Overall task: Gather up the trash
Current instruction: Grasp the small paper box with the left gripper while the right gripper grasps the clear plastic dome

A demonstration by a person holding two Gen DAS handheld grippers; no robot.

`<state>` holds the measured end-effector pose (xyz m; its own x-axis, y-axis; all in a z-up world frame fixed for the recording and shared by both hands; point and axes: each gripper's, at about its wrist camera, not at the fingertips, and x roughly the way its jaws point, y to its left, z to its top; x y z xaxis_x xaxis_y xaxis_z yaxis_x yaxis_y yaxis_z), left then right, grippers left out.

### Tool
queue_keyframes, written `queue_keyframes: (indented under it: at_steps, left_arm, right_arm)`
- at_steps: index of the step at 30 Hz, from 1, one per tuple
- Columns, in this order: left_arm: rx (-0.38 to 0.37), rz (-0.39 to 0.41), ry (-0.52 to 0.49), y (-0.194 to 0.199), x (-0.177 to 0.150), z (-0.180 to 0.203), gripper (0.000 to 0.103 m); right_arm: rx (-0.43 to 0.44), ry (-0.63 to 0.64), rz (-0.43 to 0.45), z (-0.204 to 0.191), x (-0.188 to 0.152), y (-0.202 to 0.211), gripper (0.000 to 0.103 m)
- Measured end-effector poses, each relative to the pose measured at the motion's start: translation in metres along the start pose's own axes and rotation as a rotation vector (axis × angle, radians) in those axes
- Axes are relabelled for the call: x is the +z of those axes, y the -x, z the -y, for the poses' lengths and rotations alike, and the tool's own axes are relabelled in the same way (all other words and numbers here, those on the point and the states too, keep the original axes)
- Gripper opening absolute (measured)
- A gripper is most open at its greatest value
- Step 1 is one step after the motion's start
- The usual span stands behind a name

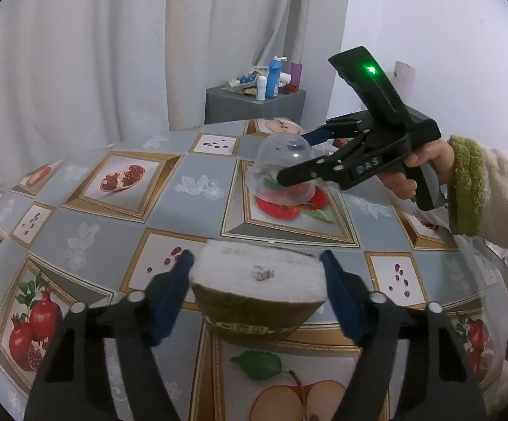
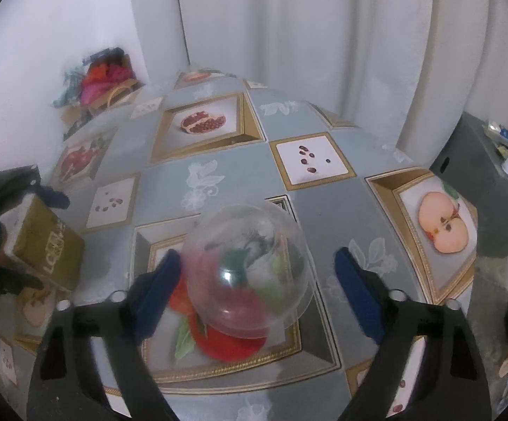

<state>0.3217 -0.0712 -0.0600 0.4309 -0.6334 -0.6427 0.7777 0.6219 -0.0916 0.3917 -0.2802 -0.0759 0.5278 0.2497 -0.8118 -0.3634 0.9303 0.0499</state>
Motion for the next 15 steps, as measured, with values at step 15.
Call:
queue_keyframes:
  at_steps: [15]
  left_arm:
    - [-0.015,0.006,0.063,0.040,-0.030,0.044,0.053]
  right_arm:
    - [0.016,-0.066,0.015,-0.052,-0.083,0.083,0.066]
